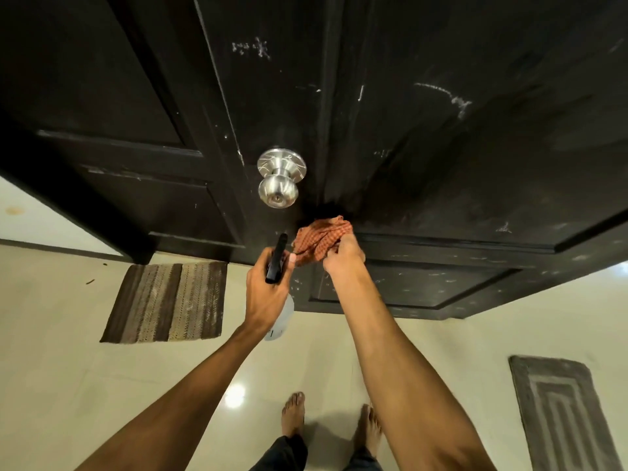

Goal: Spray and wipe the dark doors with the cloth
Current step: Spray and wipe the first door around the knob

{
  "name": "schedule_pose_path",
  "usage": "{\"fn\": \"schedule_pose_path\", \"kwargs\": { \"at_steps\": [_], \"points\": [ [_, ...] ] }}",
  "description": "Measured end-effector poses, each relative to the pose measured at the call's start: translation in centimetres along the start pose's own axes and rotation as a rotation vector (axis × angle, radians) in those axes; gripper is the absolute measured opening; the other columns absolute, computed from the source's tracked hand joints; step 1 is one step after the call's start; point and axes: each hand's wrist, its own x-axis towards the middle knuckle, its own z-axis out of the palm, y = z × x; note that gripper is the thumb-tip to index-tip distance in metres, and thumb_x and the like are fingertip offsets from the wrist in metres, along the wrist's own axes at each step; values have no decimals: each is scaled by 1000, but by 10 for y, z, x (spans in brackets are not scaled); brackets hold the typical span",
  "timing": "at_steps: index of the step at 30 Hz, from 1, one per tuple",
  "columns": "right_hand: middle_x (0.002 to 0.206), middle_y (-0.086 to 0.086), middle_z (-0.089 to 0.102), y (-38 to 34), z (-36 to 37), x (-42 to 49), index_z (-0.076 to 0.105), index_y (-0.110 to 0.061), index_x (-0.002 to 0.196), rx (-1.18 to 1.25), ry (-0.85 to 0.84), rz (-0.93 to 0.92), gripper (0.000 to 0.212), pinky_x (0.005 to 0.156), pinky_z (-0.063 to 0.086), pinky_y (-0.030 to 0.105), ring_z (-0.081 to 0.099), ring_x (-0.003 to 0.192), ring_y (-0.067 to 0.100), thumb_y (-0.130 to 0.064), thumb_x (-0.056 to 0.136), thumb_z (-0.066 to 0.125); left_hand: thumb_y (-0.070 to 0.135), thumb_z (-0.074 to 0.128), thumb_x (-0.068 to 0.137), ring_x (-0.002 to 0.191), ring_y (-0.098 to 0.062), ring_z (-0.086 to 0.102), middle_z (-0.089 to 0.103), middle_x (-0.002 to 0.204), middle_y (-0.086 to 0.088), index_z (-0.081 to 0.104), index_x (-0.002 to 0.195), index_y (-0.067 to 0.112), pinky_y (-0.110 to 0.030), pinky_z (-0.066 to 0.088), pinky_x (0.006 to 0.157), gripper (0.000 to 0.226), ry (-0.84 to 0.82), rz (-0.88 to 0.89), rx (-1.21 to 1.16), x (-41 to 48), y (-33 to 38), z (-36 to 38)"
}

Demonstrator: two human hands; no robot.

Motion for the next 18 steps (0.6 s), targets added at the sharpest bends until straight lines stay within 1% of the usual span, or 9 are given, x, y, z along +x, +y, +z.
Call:
{"fn": "schedule_pose_path", "kwargs": {
  "at_steps": [1,3,6,7,9,12,13,16,18],
  "points": [
    [127,14,60,-3,-7,2,57,-21,109,-28,-33,7,39,103,52,48,63,112,31,-39,75,62,25,64,101,78,12,64,62,78,12,60,110,15,-5,50,64,14,-13,15,14,-2,5,2],
    [123,16,66,-30,-9,-10,62,-9,115,99,46,-117,39,94,57,50,69,104,35,-22,80,55,24,63,101,76,15,63,61,77,12,59,109,15,-2,47,65,13,-27,32,29,-3,15,8],
    [107,22,74,-68,-6,-21,73,-9,98,298,243,-329,28,84,61,52,73,96,40,6,84,54,27,64,100,78,9,66,63,76,18,60,106,21,-17,58,72,9,-33,48,-5,-2,20,17],
    [106,20,74,-72,-12,-17,71,-12,95,287,316,-337,24,84,61,51,72,96,40,5,87,56,29,65,99,81,5,67,65,76,19,61,105,25,-24,61,74,8,-31,42,-43,-3,17,21],
    [111,15,69,-81,-25,-23,64,-6,105,255,398,-169,14,90,57,55,68,98,39,-1,93,58,32,66,98,81,-2,68,66,78,23,60,101,31,-29,59,74,6,-32,42,-88,-7,15,29],
    [127,17,62,-100,-51,-29,59,-7,123,222,296,-83,31,104,49,58,63,115,40,-19,95,57,30,67,99,70,-4,61,62,73,19,61,96,23,-28,50,71,9,-58,68,-125,-13,24,46],
    [125,18,64,-112,-56,-33,61,-8,118,212,260,-161,30,102,51,57,65,112,38,-21,91,59,31,67,99,70,-5,61,62,74,17,62,97,22,-30,51,71,10,-69,70,-139,-16,28,54],
    [103,15,74,-144,-64,-31,70,-4,113,325,246,-365,26,79,62,43,74,90,28,3,96,51,34,67,99,69,-7,62,65,77,15,64,102,22,-34,52,72,12,-70,74,-176,-19,36,74],
    [113,18,74,-154,-74,-24,70,-8,116,349,302,-333,25,78,60,42,74,97,30,0,99,54,35,68,98,71,-8,64,67,80,14,65,104,23,-35,53,75,13,-76,68,-181,-24,42,89]
  ]
}}
